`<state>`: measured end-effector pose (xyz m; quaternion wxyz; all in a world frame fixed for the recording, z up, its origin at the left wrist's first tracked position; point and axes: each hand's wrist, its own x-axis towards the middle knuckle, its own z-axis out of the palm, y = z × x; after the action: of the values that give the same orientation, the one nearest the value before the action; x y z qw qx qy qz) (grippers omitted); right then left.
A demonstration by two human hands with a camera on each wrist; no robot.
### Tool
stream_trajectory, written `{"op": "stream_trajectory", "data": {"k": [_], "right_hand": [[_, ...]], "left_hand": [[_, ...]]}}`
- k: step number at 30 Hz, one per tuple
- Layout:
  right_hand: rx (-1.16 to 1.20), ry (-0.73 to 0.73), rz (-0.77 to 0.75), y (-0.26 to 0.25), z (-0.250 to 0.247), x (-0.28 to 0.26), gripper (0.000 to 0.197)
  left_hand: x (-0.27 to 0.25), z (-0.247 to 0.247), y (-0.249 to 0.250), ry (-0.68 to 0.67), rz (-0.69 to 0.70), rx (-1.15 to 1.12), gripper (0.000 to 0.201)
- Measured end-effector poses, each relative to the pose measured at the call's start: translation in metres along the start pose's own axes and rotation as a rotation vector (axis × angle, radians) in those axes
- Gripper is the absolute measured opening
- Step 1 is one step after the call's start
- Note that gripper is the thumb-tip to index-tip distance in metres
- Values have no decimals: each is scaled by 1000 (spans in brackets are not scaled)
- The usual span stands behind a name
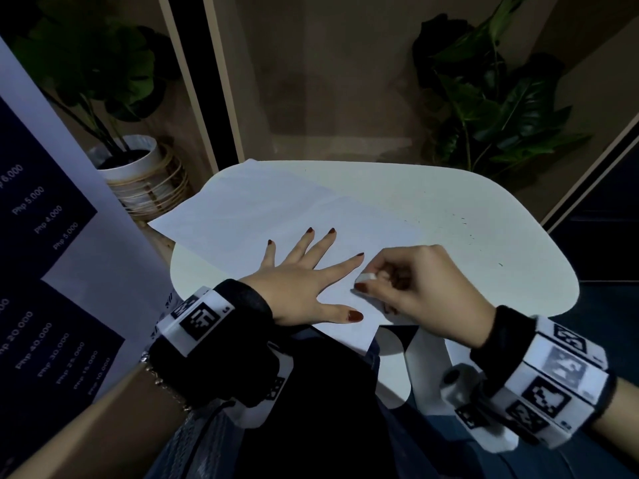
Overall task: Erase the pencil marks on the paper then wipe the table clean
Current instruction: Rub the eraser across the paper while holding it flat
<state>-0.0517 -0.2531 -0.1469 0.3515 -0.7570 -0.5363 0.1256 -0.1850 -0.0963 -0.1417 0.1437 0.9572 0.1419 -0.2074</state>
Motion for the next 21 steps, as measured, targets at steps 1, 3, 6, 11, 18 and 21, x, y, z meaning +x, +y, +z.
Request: {"op": "stream_trajectory", "data": {"k": [1,3,6,11,18,21], "right_hand": [[12,-16,1,-1,0,0,14],[-52,8,24,6,-7,4,14],[-184,105,90,15,-19,10,17],[-43,52,27,-7,4,-1,19],[-185,89,70,8,-12,10,18],[-139,102,60,3,-6,7,18]], "left_hand": [[0,0,0,1,0,-1,82],[0,0,-1,-2,1,-1,82],[0,-2,1,-15,-7,13,84],[0,1,2,-2,-11,5,84],[0,-1,3,-7,-20,14,85],[0,0,4,-3,-24,5,85]]}}
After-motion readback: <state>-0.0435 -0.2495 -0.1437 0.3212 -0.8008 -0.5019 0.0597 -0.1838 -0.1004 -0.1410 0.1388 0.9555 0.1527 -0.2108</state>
